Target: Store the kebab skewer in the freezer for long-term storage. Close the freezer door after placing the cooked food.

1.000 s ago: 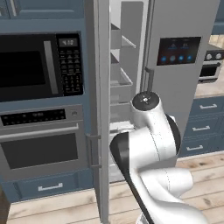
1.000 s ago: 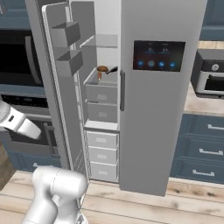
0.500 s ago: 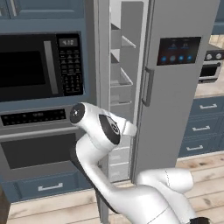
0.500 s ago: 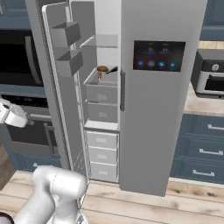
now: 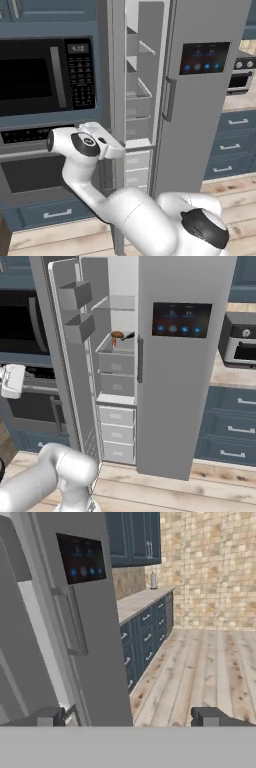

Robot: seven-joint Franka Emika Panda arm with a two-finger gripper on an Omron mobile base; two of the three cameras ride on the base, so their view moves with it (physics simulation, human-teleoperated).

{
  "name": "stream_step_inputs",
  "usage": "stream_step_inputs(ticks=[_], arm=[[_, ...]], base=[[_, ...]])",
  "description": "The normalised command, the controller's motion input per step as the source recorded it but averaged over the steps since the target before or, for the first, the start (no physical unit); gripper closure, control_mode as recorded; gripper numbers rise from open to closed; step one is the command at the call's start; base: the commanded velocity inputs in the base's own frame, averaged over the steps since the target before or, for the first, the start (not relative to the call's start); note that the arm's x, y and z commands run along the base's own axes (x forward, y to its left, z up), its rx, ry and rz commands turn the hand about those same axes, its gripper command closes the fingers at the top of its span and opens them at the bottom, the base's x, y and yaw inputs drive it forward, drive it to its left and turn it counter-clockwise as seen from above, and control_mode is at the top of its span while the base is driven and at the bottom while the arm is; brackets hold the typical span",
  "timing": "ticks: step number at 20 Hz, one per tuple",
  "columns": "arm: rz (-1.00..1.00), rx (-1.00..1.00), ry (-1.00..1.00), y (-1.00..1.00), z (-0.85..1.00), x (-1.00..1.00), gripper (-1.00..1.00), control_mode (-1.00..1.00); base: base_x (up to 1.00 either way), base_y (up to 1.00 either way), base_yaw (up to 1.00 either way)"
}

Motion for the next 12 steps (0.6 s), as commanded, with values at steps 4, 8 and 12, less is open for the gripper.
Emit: stream_step_inputs(ticks=[4, 8, 12], arm=[[-0.03, -0.02, 0.02, 0.03, 0.00, 0.27, -1.00, -1.00], [-0.05, -0.01, 0.08, 0.00, 0.00, 0.61, -1.00, -1.00], [-0.12, 0.00, 0.04, 0.00, 0.00, 0.80, -1.00, -1.00]], base=[[0.00, 0.00, 0.00], [0.00, 0.00, 0.00], [0.00, 0.00, 0.00]])
